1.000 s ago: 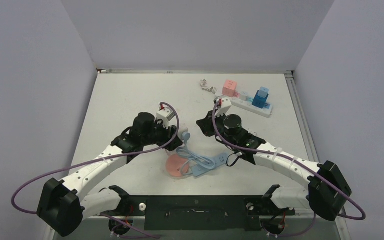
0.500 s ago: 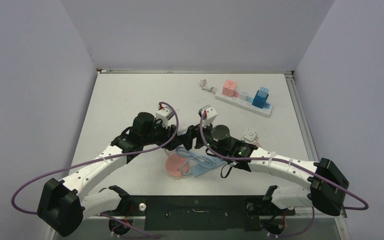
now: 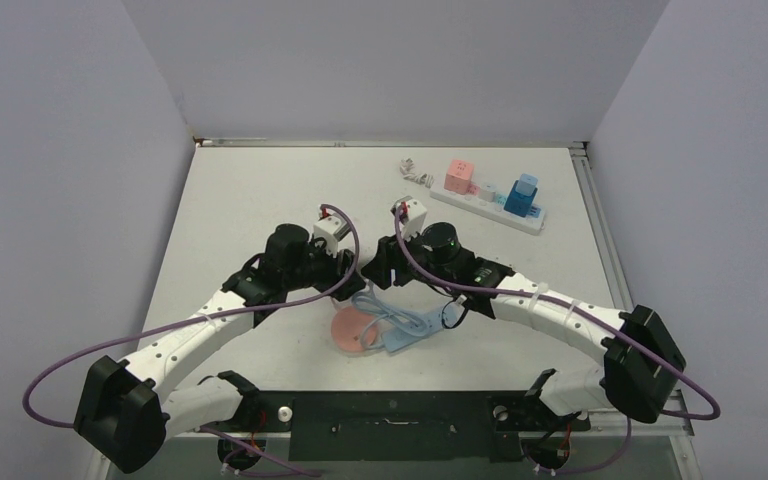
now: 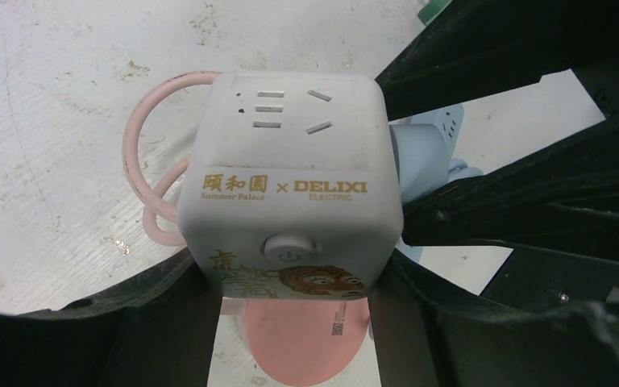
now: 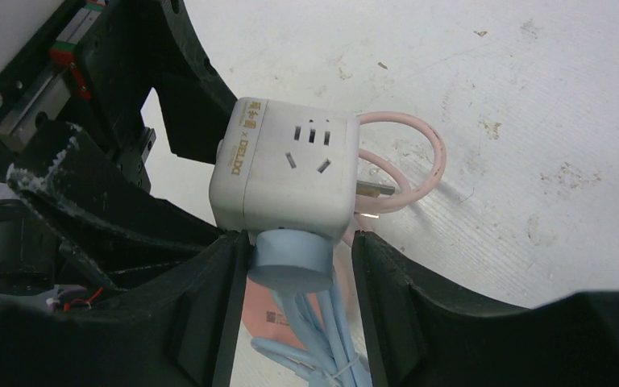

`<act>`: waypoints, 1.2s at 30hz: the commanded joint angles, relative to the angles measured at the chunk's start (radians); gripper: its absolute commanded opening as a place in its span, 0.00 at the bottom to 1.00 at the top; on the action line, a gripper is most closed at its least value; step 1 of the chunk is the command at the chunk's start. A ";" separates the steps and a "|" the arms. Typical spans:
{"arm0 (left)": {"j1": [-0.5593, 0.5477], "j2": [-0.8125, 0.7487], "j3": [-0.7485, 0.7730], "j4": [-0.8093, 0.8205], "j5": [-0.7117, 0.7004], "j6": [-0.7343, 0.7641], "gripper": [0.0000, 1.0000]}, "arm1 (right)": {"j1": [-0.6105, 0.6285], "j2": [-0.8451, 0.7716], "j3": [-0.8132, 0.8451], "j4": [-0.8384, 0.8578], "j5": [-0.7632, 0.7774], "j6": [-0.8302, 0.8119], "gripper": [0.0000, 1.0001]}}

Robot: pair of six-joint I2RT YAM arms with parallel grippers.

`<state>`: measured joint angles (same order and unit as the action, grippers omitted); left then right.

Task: Pull the plug off the socket
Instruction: Remove the plug from the socket.

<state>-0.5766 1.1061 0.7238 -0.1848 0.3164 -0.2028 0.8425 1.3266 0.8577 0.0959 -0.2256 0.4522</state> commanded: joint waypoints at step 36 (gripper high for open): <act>0.010 -0.042 0.048 0.025 -0.093 0.009 0.00 | -0.033 0.166 0.134 -0.168 -0.173 0.108 0.07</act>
<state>-0.5949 1.0977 0.7235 -0.2905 0.1993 -0.1555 0.8108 1.5017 1.0283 -0.1036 -0.4023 0.5323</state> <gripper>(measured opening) 0.553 0.390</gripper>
